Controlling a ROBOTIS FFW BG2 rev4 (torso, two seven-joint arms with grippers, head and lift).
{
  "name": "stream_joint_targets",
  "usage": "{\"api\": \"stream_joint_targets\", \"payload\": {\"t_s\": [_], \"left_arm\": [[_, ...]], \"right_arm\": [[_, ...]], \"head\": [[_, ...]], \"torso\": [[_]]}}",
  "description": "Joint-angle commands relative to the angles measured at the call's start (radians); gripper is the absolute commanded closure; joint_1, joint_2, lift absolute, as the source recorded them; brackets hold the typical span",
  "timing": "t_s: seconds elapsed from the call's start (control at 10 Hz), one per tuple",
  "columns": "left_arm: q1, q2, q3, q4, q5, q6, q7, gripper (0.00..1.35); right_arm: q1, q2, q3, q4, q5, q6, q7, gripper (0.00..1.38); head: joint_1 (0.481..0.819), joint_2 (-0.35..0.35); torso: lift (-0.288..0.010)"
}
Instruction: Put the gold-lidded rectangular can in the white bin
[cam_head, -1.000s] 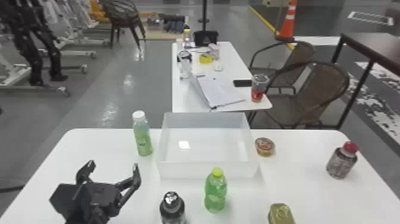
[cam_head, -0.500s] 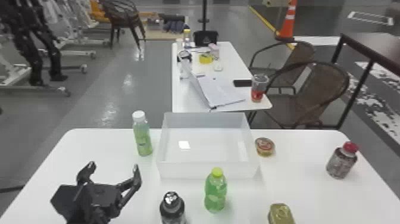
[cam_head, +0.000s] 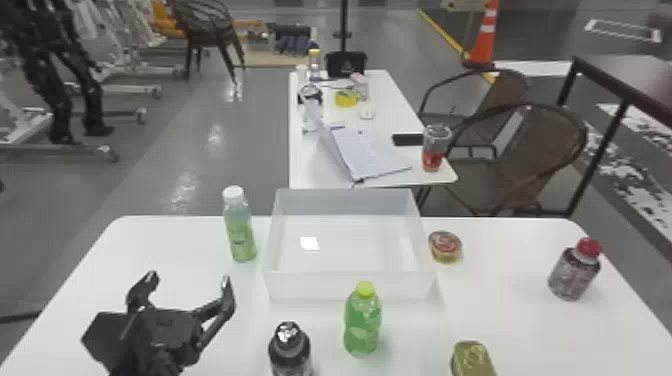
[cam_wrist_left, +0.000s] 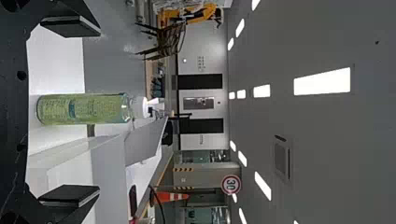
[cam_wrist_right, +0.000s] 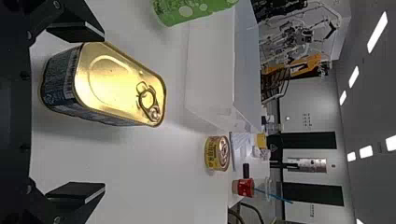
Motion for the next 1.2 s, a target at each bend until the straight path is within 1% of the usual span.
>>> {"api": "stream_joint_targets", "payload": {"t_s": [0.0,0.2,0.4,0.5,0.8,1.0,1.1], "left_arm": [[-0.006,-0.003,0.003,0.005,-0.001,-0.005,-0.008,0.11],[-0.014,-0.003,0.018,0.017,-0.006,-0.017,-0.032,0.11],[-0.024,-0.003,0.020,0.035,-0.001,-0.032,-0.045,0.11],[-0.029,-0.003,0.018,0.043,-0.001,-0.043,-0.049,0.12],[-0.033,-0.003,0.015,0.054,0.002,-0.051,-0.055,0.12],[-0.035,-0.003,0.015,0.057,0.003,-0.051,-0.057,0.12],[-0.035,-0.003,0.015,0.057,0.003,-0.051,-0.057,0.13]], "right_arm": [[-0.014,-0.004,0.001,0.005,0.004,0.019,0.003,0.16],[-0.040,-0.007,0.003,0.019,0.011,0.055,0.042,0.16],[-0.103,-0.020,0.003,0.060,0.031,0.078,0.092,0.16],[-0.130,-0.020,0.005,0.086,0.051,0.081,0.114,0.16],[-0.207,-0.021,0.009,0.171,0.074,0.076,0.155,0.16],[-0.250,-0.027,0.041,0.232,0.082,0.061,0.161,0.17],[-0.265,-0.032,0.055,0.247,0.091,0.061,0.169,0.30]], "head": [[0.549,0.000],[0.549,0.000],[0.549,0.000],[0.549,0.000],[0.549,0.000],[0.549,0.000],[0.549,0.000]], "torso": [[-0.100],[-0.100],[-0.100],[-0.100],[-0.100],[-0.100],[-0.100]]}}
